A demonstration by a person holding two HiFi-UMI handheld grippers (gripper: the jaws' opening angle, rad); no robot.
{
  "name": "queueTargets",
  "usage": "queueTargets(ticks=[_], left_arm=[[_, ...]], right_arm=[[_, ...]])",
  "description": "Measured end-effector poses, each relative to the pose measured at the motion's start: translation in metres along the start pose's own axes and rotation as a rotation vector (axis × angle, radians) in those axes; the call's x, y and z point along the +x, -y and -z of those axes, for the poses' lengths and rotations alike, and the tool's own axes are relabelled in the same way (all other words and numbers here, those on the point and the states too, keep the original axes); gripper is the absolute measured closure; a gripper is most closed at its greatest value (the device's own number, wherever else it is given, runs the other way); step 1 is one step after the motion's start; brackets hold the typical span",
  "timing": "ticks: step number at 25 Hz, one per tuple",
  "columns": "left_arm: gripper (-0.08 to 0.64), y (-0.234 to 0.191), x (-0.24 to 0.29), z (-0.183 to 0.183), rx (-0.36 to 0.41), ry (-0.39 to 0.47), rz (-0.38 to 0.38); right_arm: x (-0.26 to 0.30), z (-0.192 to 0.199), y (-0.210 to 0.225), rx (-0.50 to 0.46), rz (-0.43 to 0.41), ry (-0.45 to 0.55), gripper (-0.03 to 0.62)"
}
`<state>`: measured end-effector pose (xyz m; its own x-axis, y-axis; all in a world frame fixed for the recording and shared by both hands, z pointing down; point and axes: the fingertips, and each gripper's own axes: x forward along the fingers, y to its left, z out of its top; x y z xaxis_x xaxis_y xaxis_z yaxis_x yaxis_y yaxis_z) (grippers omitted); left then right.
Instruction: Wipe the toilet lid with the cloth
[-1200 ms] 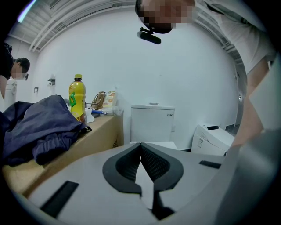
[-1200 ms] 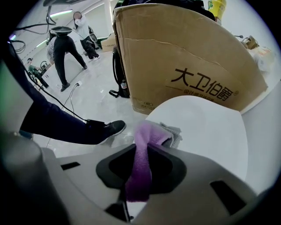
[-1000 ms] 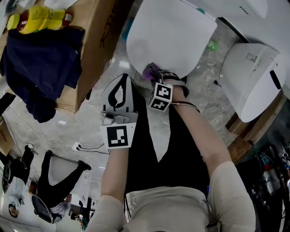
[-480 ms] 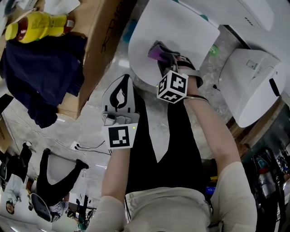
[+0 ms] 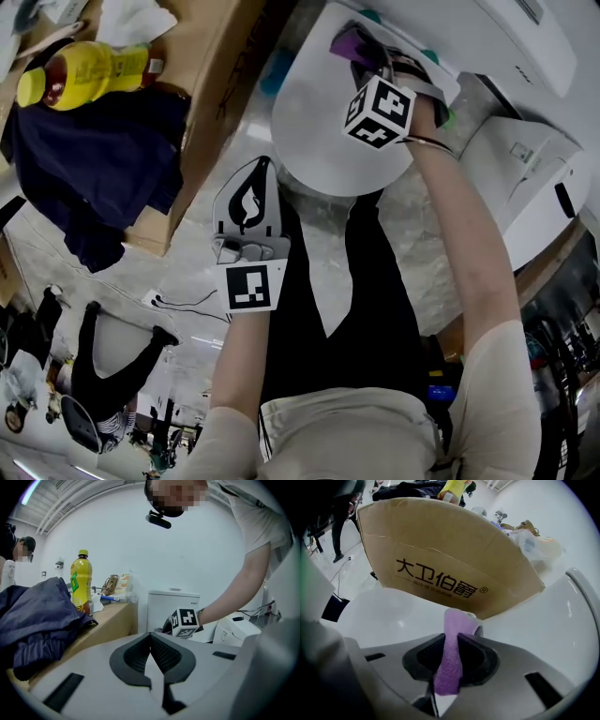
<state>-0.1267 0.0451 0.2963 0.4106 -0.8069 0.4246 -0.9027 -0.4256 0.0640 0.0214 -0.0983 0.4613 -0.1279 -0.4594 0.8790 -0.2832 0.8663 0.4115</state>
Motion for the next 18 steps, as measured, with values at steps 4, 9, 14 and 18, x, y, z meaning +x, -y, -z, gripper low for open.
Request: queueTargets(ticks=[4, 9, 14, 18], left_arm=[[0.545, 0.001, 0.007, 0.003, -0.011, -0.016, -0.006], [0.545, 0.000, 0.009, 0.007, -0.010, -0.029, -0.010], [0.545, -0.005, 0.009, 0.008, -0.013, -0.032, -0.019], [0.545, -0.011, 0.007, 0.012, -0.024, -0.037, -0.027]], right_arm=[[0.026, -0.002, 0.028, -0.059, 0.034, -0.024, 0.506], [0.049, -0.009, 0.049, -0.113, 0.039, -0.051, 0.506], [0.065, -0.011, 0.047, -0.171, 0.012, -0.078, 0.506], [0.074, -0.005, 0.033, -0.200, -0.022, -0.114, 0.506]])
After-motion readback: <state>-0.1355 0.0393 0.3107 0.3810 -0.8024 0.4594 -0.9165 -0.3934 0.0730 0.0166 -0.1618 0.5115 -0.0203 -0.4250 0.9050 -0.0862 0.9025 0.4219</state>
